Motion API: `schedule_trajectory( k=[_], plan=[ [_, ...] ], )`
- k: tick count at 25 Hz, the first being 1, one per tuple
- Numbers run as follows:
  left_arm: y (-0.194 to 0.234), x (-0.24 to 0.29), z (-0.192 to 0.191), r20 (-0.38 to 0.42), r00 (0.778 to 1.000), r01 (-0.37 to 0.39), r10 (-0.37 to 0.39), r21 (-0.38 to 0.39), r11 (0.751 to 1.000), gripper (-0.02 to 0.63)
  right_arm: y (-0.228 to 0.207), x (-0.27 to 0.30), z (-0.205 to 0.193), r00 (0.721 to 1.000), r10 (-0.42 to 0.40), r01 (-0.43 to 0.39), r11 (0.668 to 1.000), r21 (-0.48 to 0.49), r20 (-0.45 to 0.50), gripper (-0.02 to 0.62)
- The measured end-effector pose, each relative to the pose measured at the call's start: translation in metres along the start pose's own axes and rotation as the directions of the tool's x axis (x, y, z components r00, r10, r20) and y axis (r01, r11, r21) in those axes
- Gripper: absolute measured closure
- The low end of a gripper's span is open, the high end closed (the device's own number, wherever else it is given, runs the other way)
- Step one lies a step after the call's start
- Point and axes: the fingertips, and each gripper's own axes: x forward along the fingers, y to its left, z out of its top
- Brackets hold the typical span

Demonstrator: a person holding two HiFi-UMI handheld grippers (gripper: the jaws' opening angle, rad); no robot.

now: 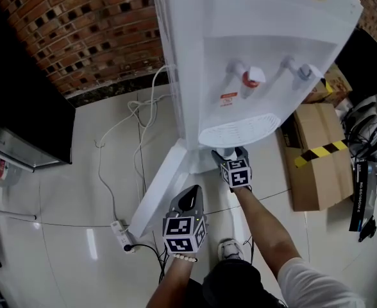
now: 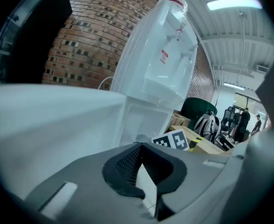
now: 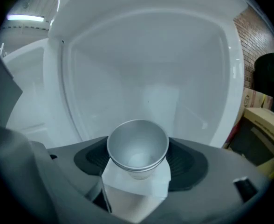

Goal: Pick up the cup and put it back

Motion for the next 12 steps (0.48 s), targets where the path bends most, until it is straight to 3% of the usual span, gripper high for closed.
schedule_trajectory(
  k=[6, 12],
  plan=[
    [-0.023, -0.064, 0.043, -0.042, 0.998, -0.036, 0.036, -0.006, 0.999, 0.599, 0.027, -0.101, 0.035, 0.999, 0.023, -0.022, 1.0, 0.016, -0.035, 0.221],
    [-0.083, -0.171, 0.097, -0.101, 0.995, -0.026, 0.024, -0.016, 1.0, 0.6, 0.055, -0.263, 0.088, 0.998, 0.022, -0.018, 0.997, 0.081, -0.059, 0.221]
  ],
)
